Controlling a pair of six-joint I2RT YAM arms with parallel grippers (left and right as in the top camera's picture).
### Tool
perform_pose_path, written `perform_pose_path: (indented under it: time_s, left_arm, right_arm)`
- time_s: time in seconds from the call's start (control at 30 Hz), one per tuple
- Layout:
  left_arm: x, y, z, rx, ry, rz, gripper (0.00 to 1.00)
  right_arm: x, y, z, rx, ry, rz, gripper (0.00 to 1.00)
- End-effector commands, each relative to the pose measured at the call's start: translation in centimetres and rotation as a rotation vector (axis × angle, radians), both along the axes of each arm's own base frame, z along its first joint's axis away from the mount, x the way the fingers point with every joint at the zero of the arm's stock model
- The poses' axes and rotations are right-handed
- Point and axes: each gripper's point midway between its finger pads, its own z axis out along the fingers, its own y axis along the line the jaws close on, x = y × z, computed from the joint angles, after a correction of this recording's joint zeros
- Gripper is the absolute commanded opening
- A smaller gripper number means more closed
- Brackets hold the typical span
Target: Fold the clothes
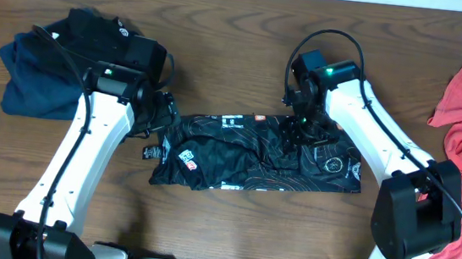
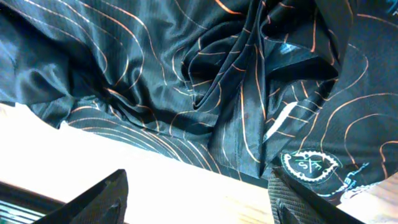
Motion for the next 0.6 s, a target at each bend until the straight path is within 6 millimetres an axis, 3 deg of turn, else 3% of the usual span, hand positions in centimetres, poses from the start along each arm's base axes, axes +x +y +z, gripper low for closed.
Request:
perform_pose_path:
  time_s: [0.0,0.13,0.27,0.43,0.57]
  left_arm:
    - [-0.1,0.4,0.1,0.013,0.0,0.0,0.93]
    - [-0.1,0.3,0.2,0.012,-0.001,-0.001,0.93]
    - [0.0,0.3,0.1,0.012,-0.001,-0.001,0.93]
    - [-0.1,0.4,0.1,0.013,0.001,-0.001,0.93]
    - [-0.3,0.4,0.1,0.014,0.008,-0.001,0.93]
  right_arm:
    - [0.6,-2.0,-0.5,-0.124,-0.038,-0.007,0.7]
    - [1.1,-4.5,-0.2,-0.274,-0.084,-0.154,0.68]
    - [1.5,-5.6,-0.4,-0.341,-0.123,-0.27,0.57]
    - [1.6,-6.2,-2.3,-0.361,-0.158,-0.363,0.5]
    - [1.3,-7.9,-3.6,-0.436,-0.201,-0.47,0.48]
